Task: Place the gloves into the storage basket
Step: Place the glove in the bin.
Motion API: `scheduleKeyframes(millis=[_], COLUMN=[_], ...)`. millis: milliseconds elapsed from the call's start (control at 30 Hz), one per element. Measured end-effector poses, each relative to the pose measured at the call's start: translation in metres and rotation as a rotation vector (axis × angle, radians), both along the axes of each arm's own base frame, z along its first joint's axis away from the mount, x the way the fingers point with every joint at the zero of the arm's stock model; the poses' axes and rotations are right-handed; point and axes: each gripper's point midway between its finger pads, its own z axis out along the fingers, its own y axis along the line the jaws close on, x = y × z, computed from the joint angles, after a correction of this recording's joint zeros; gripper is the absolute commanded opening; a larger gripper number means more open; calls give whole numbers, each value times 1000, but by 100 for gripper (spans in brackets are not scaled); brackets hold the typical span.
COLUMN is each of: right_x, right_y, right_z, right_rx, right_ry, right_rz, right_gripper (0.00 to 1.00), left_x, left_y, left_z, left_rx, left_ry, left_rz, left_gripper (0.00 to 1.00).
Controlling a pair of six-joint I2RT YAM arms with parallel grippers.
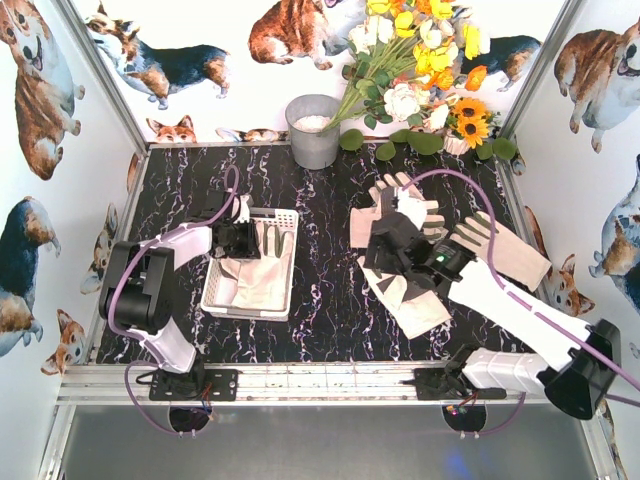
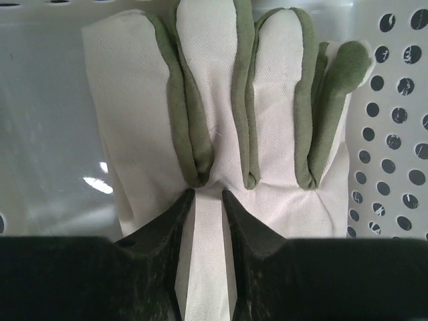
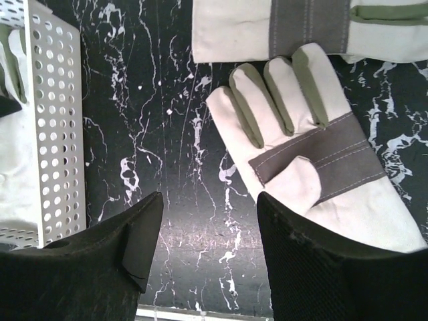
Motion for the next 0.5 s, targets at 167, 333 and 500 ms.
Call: scheduleKeyframes(millis=[167, 333, 500], right_x=[1, 6, 4], right_y=[-23, -46, -79], right_z=[7, -4, -32], right_rx=[12, 10, 29], right_ry=[-3, 42, 154], right_rz=[-38, -69, -118], right_gripper=[63, 63, 63], left_x=[5, 9, 10], left_y=[-3, 0, 12], left_z=[10, 65, 157], left_rx=[-9, -7, 5], left_ry=[-26, -153, -404], left_rz=[2, 14, 50], left_gripper=[38, 61, 83])
